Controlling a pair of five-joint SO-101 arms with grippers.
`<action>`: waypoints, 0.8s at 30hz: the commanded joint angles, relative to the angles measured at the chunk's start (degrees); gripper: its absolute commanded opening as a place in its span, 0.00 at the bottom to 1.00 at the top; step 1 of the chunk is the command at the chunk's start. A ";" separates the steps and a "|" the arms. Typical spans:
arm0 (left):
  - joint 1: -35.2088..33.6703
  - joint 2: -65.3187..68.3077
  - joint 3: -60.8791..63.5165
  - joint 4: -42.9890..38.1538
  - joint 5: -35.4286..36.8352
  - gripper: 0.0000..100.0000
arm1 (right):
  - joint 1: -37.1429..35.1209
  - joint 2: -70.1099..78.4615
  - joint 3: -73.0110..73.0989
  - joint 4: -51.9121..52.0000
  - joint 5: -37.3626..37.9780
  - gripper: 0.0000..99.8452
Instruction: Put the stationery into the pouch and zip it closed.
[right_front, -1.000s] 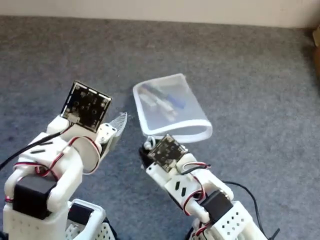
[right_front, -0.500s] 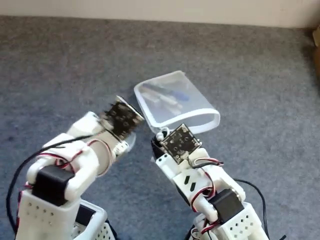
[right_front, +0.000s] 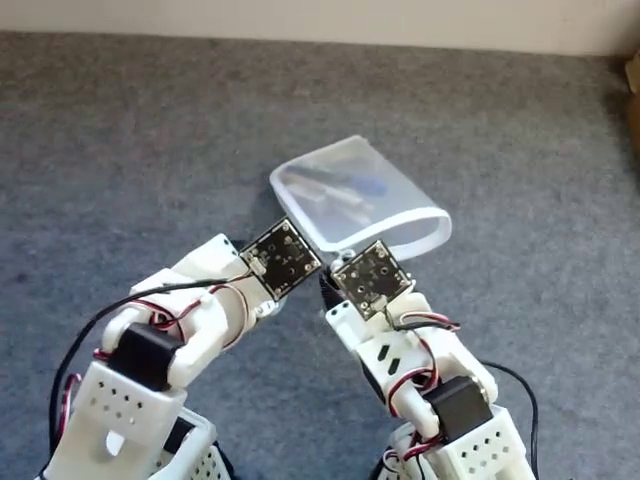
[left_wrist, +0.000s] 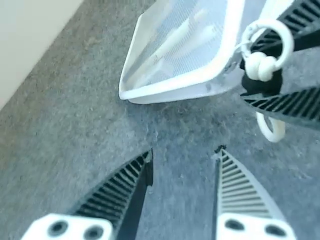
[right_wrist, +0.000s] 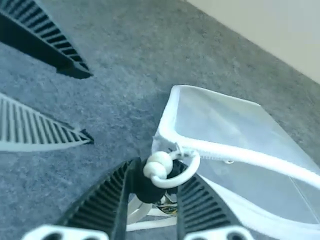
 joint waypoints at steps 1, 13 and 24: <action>1.63 -0.48 3.47 -10.37 -0.18 0.20 | 2.15 -1.54 -5.58 0.40 1.14 0.00; 6.64 -0.75 14.81 -28.57 -0.09 0.20 | 3.03 -1.54 -11.03 8.48 1.14 0.00; 9.27 -0.31 15.16 -33.85 3.25 0.20 | 3.03 -1.54 -11.12 9.10 1.14 0.00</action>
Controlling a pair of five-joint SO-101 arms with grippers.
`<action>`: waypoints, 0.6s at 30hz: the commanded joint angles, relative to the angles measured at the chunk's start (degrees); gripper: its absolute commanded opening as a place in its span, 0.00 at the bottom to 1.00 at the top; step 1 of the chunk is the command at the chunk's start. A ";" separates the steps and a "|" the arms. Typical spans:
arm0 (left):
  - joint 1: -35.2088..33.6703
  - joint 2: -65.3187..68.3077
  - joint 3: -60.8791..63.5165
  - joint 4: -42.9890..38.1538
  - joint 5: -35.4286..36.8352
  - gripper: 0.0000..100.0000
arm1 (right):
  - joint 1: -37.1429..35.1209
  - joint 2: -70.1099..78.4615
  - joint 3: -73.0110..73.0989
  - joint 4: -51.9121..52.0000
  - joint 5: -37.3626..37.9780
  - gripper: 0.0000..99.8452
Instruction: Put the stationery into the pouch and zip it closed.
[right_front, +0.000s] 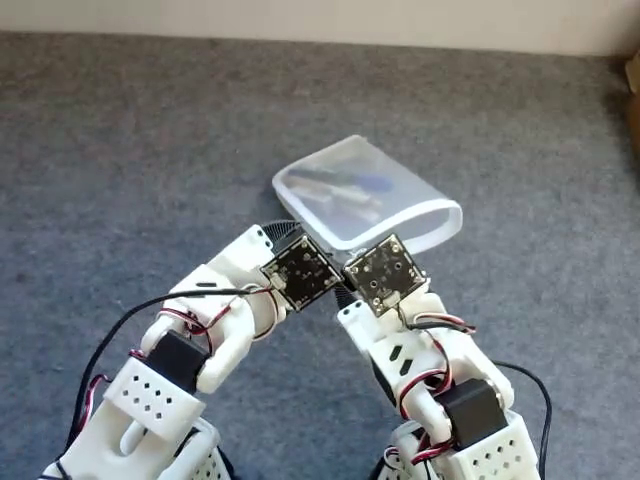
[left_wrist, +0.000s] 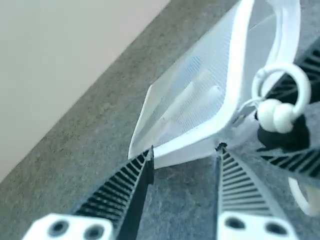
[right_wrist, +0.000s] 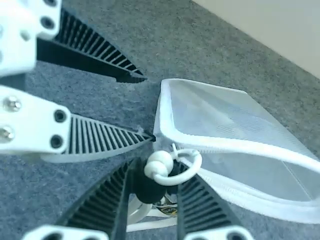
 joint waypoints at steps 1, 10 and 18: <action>3.91 -0.40 -0.31 -1.32 0.62 0.20 | 0.66 -1.54 -4.70 1.01 0.88 0.00; 4.26 -0.92 -0.92 2.02 -5.10 0.20 | 0.66 -1.54 -9.36 5.32 0.88 0.00; 4.35 -0.92 -2.95 3.96 -5.80 0.20 | 0.66 -4.09 -9.10 5.49 0.88 0.00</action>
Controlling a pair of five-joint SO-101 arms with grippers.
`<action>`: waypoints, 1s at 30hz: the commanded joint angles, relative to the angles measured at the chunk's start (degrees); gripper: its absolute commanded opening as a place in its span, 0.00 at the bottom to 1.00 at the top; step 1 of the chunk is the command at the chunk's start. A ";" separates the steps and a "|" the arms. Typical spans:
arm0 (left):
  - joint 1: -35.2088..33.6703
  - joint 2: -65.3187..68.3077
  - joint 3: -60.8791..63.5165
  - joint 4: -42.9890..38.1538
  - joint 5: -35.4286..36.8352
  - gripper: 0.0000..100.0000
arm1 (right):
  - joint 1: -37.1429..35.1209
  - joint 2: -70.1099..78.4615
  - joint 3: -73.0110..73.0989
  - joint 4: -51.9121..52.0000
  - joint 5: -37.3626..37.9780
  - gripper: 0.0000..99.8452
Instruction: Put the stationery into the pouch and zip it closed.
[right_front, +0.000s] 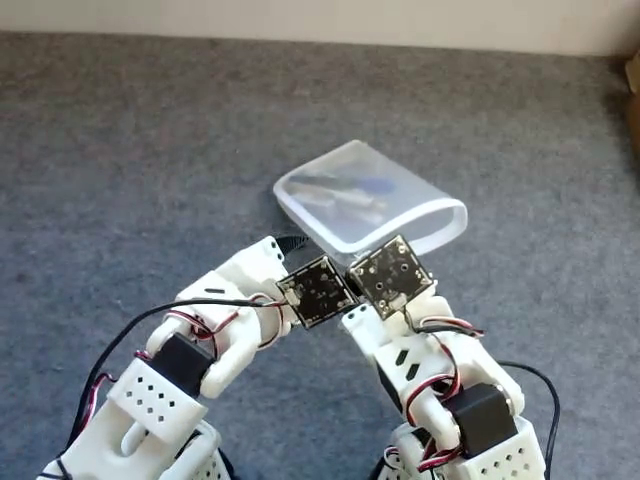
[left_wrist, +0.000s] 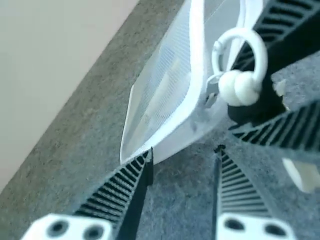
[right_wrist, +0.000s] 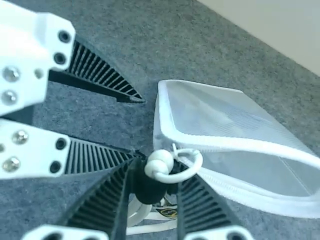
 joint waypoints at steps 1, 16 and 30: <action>1.45 -0.92 -2.95 0.00 -0.44 0.20 | 0.48 -5.67 -4.79 0.13 0.88 0.00; 4.44 -0.92 -7.08 -0.09 -0.35 0.20 | 0.22 -13.05 -4.62 1.36 1.23 0.00; 4.79 -4.44 -9.71 4.66 -0.26 0.20 | 0.22 -13.14 -4.70 2.07 1.32 0.00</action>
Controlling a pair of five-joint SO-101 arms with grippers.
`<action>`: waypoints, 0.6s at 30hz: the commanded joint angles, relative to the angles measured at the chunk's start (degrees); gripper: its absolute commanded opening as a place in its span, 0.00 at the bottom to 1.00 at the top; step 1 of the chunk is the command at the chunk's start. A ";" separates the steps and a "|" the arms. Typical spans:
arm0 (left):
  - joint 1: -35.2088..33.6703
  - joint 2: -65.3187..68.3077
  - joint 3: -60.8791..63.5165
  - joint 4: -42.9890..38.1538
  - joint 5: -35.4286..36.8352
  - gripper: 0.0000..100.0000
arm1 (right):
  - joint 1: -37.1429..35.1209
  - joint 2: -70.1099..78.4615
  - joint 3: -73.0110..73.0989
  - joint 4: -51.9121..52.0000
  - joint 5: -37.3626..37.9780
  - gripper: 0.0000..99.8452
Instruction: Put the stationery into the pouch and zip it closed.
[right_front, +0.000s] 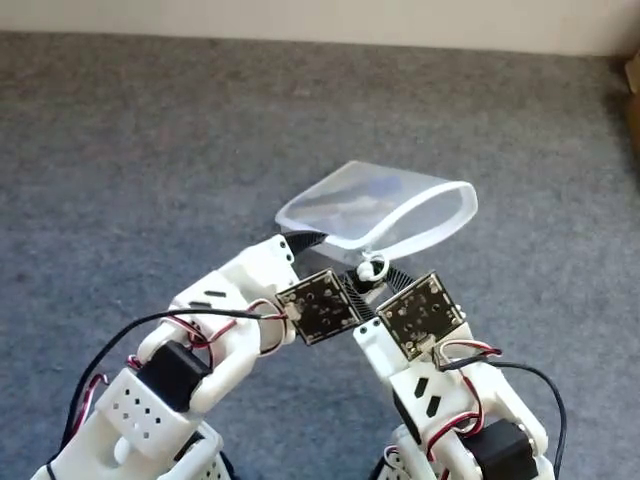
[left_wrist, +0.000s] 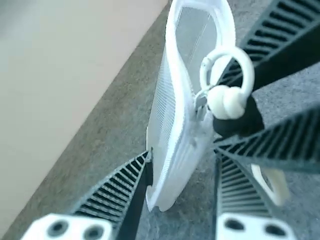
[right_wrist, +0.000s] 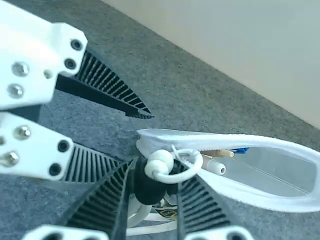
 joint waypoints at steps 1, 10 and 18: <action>0.31 -0.57 -3.30 0.26 -0.18 0.20 | 0.31 -1.19 -4.00 0.04 0.88 0.00; 1.80 7.43 -3.56 -5.98 -0.18 0.20 | -2.95 -1.19 -3.91 0.04 0.79 0.00; 3.30 12.00 -3.38 -11.08 -0.18 0.19 | -2.86 -1.19 -3.91 0.04 0.62 0.00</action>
